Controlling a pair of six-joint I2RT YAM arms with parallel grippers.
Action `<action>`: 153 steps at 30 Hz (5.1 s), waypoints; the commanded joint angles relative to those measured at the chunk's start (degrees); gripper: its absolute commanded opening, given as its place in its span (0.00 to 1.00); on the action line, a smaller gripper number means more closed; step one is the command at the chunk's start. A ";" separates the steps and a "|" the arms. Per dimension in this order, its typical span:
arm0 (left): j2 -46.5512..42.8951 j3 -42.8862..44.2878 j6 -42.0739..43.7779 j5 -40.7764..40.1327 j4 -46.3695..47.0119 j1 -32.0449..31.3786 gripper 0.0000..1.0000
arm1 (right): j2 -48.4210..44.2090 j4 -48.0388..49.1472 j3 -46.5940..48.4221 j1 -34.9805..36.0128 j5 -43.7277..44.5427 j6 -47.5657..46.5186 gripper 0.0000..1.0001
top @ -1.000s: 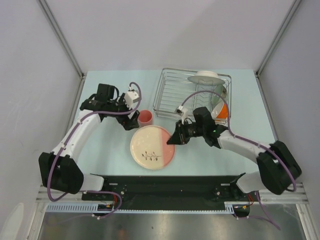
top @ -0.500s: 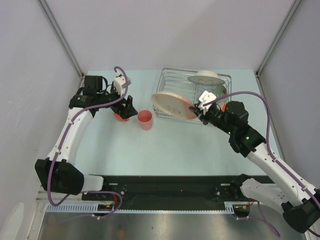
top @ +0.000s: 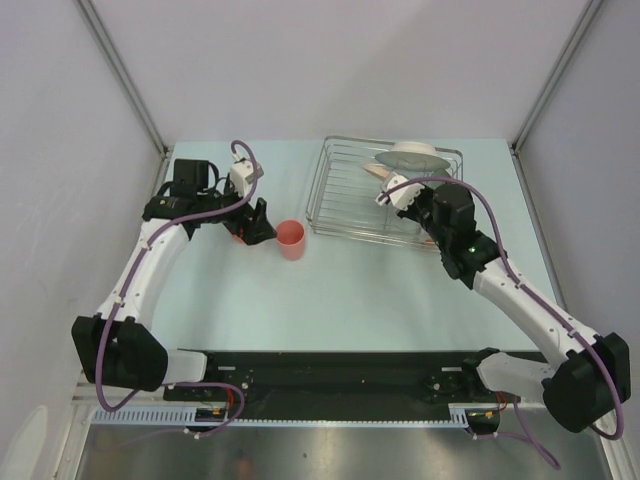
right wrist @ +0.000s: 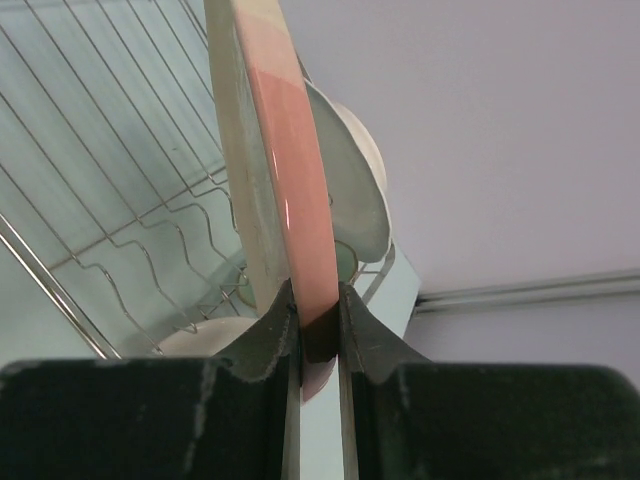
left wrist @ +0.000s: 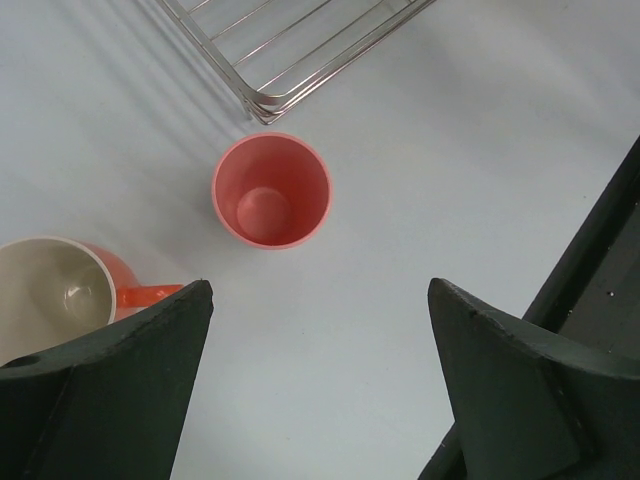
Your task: Load the mixed dishes into the dish rack
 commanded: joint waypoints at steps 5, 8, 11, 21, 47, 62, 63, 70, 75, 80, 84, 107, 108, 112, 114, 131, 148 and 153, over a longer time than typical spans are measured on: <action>-2.42 -0.93 -0.34 1.17 2.07 0.06 0.93 | 3.20 13.13 5.02 -0.08 2.94 -12.62 0.00; -2.51 -1.28 -0.25 1.17 2.07 -0.03 0.93 | 4.78 13.04 5.19 -0.52 2.85 -15.07 0.00; -2.51 -1.19 -0.16 1.00 2.16 -0.03 0.93 | 6.54 12.16 5.89 -0.70 2.76 -17.27 0.00; -1.89 -1.63 0.10 0.91 2.60 -0.03 0.93 | 8.31 9.43 5.63 -0.87 3.55 -19.83 0.00; -2.07 -5.24 0.45 -0.15 5.06 -0.03 0.92 | 1.20 8.73 4.40 2.64 7.95 -23.61 0.00; -2.60 -5.41 0.02 0.03 5.06 -0.03 0.92 | -6.54 -4.02 -0.86 5.28 8.12 -17.37 0.00; -2.60 -5.59 0.01 0.03 5.15 -0.03 0.92 | -6.63 -3.49 -1.22 4.76 8.04 -17.37 0.00; -3.04 -5.85 0.10 0.12 5.41 -0.03 0.92 | -4.35 -1.47 -1.75 3.43 6.81 -17.89 0.00; -3.21 -6.64 0.63 -0.06 5.41 -0.03 0.92 | -1.28 -1.20 -0.35 3.17 6.98 -18.86 0.00; -3.30 -6.56 0.81 -0.24 5.41 -0.03 0.92 | 3.38 -2.51 2.90 2.56 6.98 -19.83 0.00; -3.39 -6.29 0.81 -0.23 5.32 -0.03 0.92 | 8.30 -4.45 7.21 2.03 7.77 -19.31 0.00; -3.83 -6.20 2.30 -0.41 4.27 -0.03 0.92 | 15.96 11.27 0.01 -4.39 18.41 4.60 0.43; -3.83 -6.29 2.39 -0.50 4.27 -0.03 0.92 | 15.43 11.71 -0.52 -4.39 18.41 5.13 0.47; -3.65 -6.56 2.04 -0.15 4.62 -0.03 0.92 | 12.71 12.95 -2.10 -4.39 18.23 7.15 0.76; -3.48 -6.55 1.86 -0.06 4.79 -0.03 0.92 | 12.09 12.60 -2.10 -4.30 18.06 7.76 1.00; -2.95 -6.38 -0.16 -2.52 7.25 0.50 0.92 | 2.59 1.18 7.73 14.30 21.58 30.23 1.00; 4.78 -6.12 -2.97 -9.81 13.93 6.83 0.88 | 16.04 -9.38 17.94 18.37 10.76 52.77 0.87; 7.50 -4.97 -2.97 -13.24 15.34 9.29 0.88 | 15.78 -9.47 16.71 19.08 12.86 52.86 0.81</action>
